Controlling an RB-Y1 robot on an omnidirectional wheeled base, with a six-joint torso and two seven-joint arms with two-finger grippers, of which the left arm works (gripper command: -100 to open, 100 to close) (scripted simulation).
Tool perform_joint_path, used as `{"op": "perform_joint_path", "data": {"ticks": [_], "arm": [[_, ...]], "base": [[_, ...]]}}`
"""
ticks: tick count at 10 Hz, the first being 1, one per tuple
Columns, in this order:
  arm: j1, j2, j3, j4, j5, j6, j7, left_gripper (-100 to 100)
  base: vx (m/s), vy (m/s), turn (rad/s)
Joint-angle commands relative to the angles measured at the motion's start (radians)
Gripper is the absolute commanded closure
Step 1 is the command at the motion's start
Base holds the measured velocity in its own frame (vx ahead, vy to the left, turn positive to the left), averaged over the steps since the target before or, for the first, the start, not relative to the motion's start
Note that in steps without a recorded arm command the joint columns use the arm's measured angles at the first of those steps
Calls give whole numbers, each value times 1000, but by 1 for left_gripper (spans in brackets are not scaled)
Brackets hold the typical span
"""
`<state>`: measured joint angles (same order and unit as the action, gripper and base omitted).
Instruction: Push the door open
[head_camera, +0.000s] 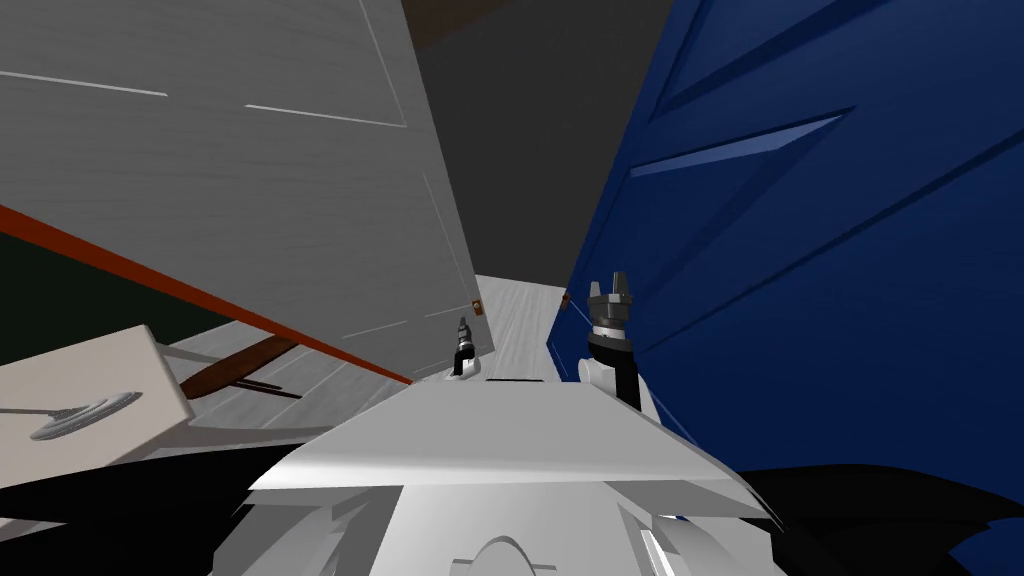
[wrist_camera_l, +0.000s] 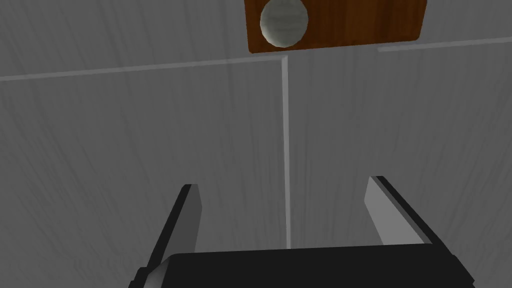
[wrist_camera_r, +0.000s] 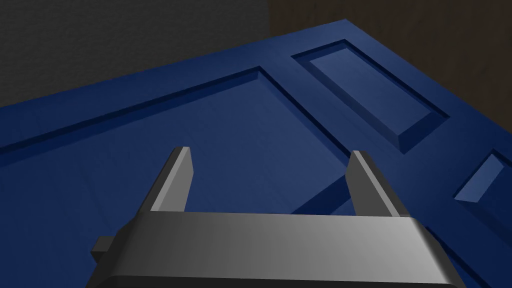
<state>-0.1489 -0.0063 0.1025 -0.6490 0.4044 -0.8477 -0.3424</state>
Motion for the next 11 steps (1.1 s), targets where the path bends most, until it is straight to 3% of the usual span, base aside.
{"op": "perform_joint_path", "data": {"ticks": [1,2,4,8,11], "arm": [[-11,-25,-1,16,2,-4,6,-100],[-12,-37,-2,15,2,-3,6,-100],[-1,-36,-3,-4,1,7,3,-100],[-2,13,-11,4,2,-2,3,-100],[-3,26,-18,9,3,-9,2,-100]], "base": [[-118,-175,-16],[-52,-193,-35],[-8,-84,0],[73,124,42],[149,76,15]]}}
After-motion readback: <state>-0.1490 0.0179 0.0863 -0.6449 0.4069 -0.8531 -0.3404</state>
